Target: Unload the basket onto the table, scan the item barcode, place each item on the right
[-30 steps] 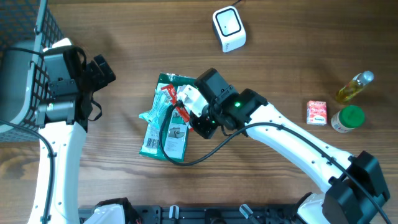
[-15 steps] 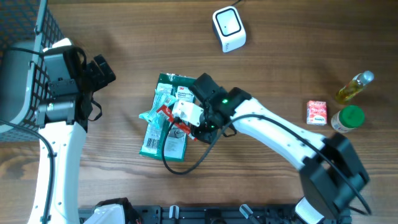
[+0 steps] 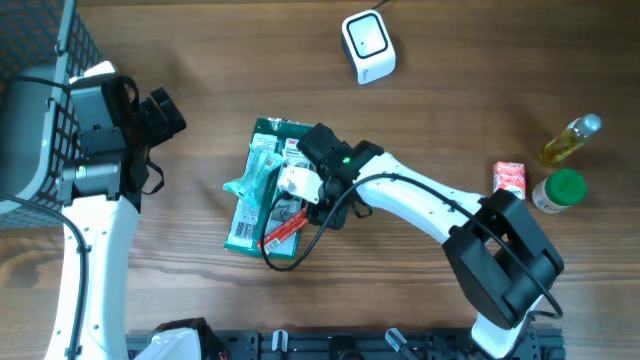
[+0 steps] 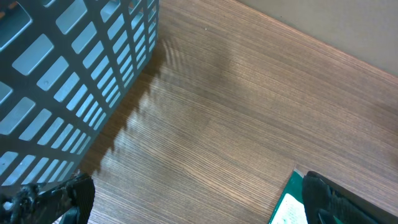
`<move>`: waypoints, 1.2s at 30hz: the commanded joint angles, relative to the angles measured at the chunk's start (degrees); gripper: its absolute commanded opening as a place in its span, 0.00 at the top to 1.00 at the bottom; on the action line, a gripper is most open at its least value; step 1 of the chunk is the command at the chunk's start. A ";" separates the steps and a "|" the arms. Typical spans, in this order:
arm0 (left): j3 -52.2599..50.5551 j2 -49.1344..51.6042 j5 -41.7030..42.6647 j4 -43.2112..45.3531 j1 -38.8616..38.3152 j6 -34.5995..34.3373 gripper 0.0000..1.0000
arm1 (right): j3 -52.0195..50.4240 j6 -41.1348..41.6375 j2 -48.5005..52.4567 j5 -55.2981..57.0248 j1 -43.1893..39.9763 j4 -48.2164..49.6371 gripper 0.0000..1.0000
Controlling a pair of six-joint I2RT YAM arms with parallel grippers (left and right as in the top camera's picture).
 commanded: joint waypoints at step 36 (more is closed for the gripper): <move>0.44 0.07 -0.52 0.17 0.33 0.50 0.00 | 3.56 21.20 4.68 -5.99 -2.01 -7.28 0.64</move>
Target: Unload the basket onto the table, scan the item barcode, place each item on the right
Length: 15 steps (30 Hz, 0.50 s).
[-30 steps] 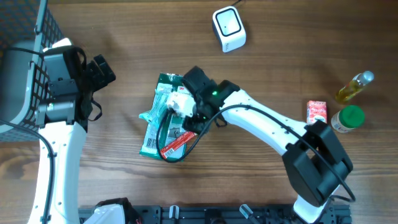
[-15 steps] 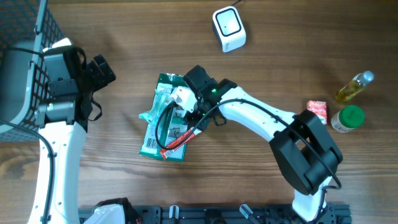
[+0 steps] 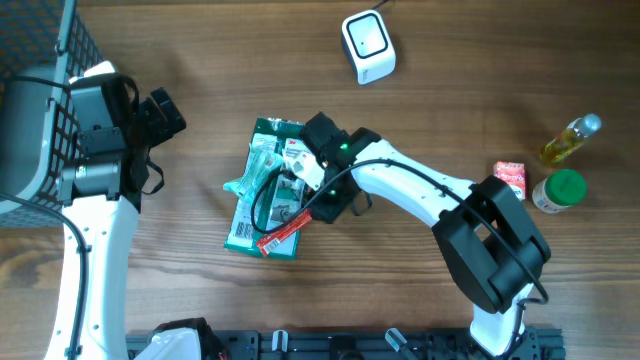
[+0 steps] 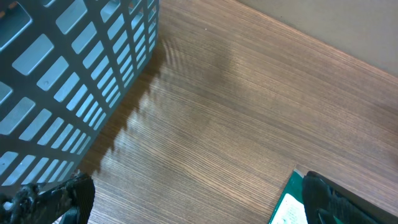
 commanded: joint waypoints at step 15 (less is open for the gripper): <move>0.44 0.07 -0.52 0.22 0.33 0.50 0.00 | -0.17 -18.25 -3.39 -6.56 0.37 3.06 0.41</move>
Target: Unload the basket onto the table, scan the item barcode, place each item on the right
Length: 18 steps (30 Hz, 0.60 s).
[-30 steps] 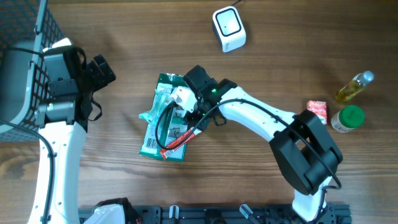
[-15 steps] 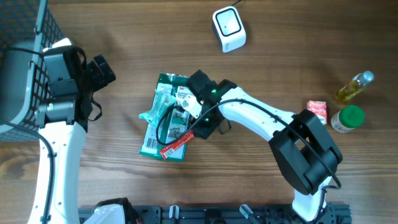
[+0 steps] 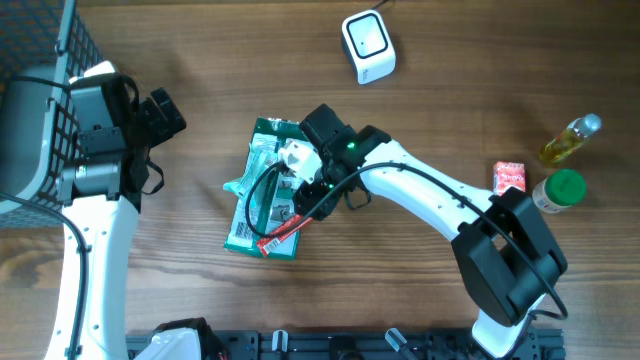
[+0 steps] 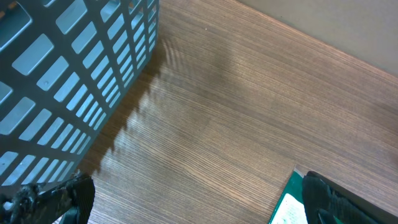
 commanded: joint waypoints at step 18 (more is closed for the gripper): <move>0.44 0.07 -0.52 0.22 0.33 0.50 0.00 | -0.35 -34.07 8.28 -0.48 0.35 0.15 0.51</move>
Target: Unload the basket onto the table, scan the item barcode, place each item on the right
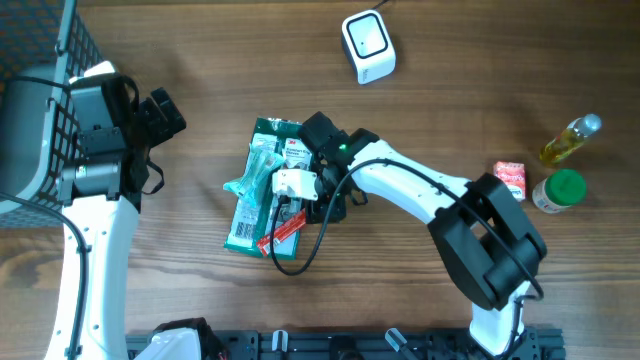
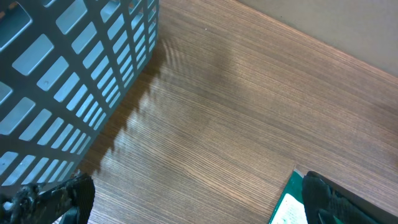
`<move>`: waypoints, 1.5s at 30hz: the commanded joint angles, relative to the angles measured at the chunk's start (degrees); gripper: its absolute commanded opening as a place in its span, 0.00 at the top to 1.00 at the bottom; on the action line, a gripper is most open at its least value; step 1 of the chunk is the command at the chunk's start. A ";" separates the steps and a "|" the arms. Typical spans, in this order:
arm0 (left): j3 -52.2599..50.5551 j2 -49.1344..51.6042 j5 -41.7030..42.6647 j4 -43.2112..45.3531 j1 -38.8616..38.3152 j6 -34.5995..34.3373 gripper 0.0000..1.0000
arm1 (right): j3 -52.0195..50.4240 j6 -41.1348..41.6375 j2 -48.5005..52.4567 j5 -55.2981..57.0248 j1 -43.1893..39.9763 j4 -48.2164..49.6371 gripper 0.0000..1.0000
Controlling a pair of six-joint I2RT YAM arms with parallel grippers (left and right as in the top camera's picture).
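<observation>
A flat green package [image 1: 262,190] lies mid-table with a white barcode label [image 1: 240,236] at its near-left end and a red strip [image 1: 285,230] at its near-right edge. My right gripper [image 1: 305,205] is down on the package's right half; its fingers are hidden under the wrist. The white scanner [image 1: 367,45] stands at the far side, well away from the package. My left gripper [image 1: 165,112] hangs at the left, open over bare wood, fingertips [image 2: 65,198] wide apart. A corner of the package [image 2: 286,206] shows by its right finger.
A grey mesh basket [image 1: 35,90] stands at the far left edge, beside the left arm, and its wall [image 2: 74,74] fills the left wrist view. At the right stand an oil bottle [image 1: 570,138], a red carton [image 1: 509,177] and a green-lidded jar [image 1: 562,190].
My right wrist has turned and shifted a little nearer over the package. The package and the left arm stay where they were.
At each earlier moment my right gripper sat on the right half of the green package, its wrist turned a bit differently each time. The package has kept its place on the table. My left gripper has stayed open and still by the basket.
</observation>
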 commanded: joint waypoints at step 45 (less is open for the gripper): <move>0.44 0.07 -0.52 0.22 0.33 0.50 0.00 | 0.44 43.50 -20.31 6.91 -12.59 -8.94 0.96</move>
